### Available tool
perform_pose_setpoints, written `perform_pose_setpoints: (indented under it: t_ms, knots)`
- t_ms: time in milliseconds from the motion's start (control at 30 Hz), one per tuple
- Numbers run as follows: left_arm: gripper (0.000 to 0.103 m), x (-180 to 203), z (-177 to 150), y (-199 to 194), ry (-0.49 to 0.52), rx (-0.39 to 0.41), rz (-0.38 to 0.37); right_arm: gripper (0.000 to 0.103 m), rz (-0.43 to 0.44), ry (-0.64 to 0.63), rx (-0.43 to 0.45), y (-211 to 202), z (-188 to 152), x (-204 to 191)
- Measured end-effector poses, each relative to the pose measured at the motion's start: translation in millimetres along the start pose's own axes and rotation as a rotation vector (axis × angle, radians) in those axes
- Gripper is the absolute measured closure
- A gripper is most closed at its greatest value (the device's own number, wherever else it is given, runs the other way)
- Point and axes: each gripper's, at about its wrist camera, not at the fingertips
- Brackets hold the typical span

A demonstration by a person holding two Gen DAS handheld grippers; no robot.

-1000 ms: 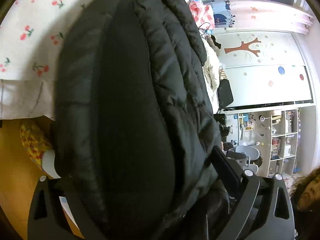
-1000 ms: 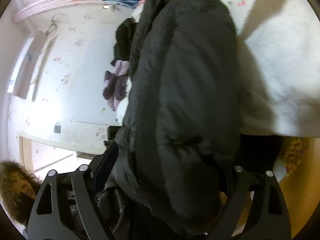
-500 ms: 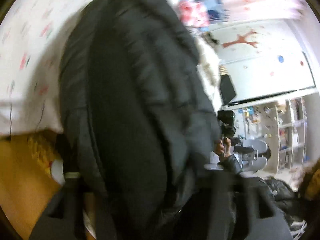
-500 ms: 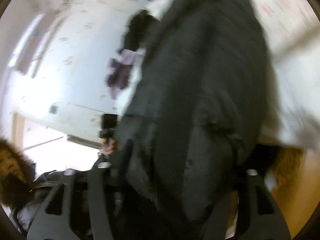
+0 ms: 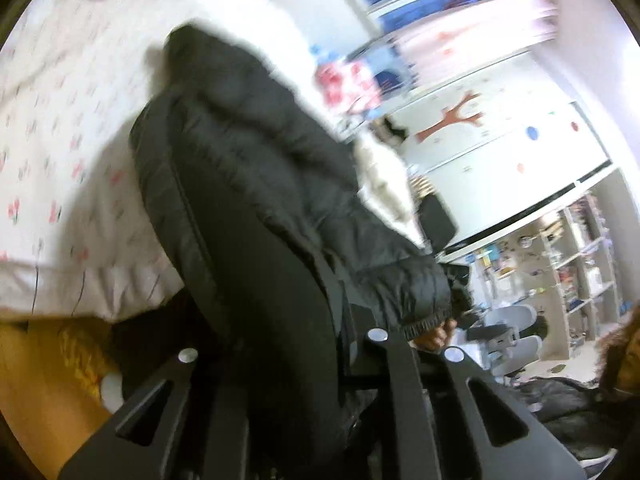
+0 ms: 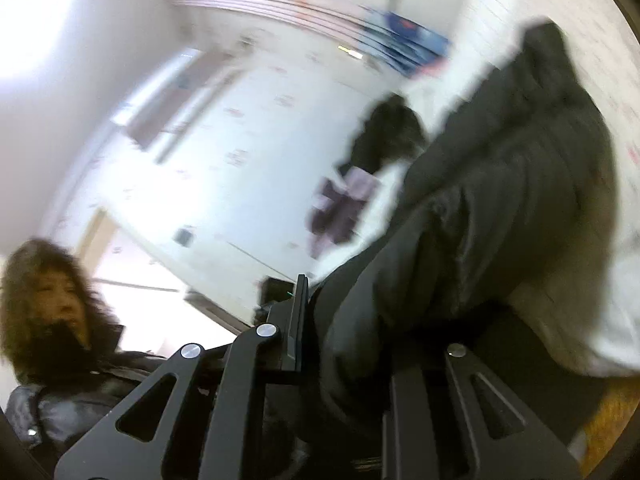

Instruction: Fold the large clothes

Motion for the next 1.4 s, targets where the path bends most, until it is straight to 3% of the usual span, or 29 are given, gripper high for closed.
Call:
perform_pose_setpoints:
  t_ms: [100,167,333,500,700,833,967,1100,1233,1367,1400]
  knots:
    - [0.089,19.9,4.5,-18.6,0.039,0.043,-0.067,0.089,0.076,-0.023,0.060,-7.5,6.6,-19.6]
    - [0.089,19.1,1.8,-25.4,0.053,0.030,-0.068,0.089,0.096,-0.023,0.082,-12.0,5.2,-24.5]
    - [0.089,-27.6,-9.1,-22.8,-0.075,-0.008,-0.056,0.089,0.080,0.054,0.086,-14.4,-8.8,4.8]
    - [0.089,-32.0,3.7,-27.8,-0.106,0.077,-0.121,0.089,0.121,0.059,0.121,-10.6,7.8,19.7]
    - [0.089,-10.4,84.4,-21.3,-0.054,0.220,-0.191,0.089,0.163,0.001,0.192,7.4,83.6,18.8]
    - [0.089,-8.3,166.1,6.1,-0.054,0.295,-0.185,0.089,0.135,-0.014,0.250,29.4,153.0,29.4]
    - [0.089,-39.7,243.6,47.0,-0.118,0.379,-0.128,0.089,0.050,0.061,0.316,50.4,206.4,66.6]
    - [0.089,-99.9,295.7,105.6,-0.205,0.424,0.018,0.089,-0.113,0.198,0.374,71.9,244.6,143.6]
    - [0.087,-161.7,310.5,163.2,-0.252,0.366,0.252,0.087,-0.326,0.340,0.322,104.1,257.7,226.8]
    - [0.082,-186.2,304.5,184.8,-0.300,0.314,0.289,0.080,-0.320,0.408,0.282,118.1,259.1,254.6]
    - [0.078,-185.0,304.4,183.0,-0.301,0.309,0.281,0.071,-0.306,0.408,0.282,116.4,259.2,253.6]
Point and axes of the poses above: each gripper's, at about its wrist camera, not at the fingertips, and y roughly the way its jaws point, x to its right, z to its top, and after that the axes turned 6 degrees about -z, right-handed
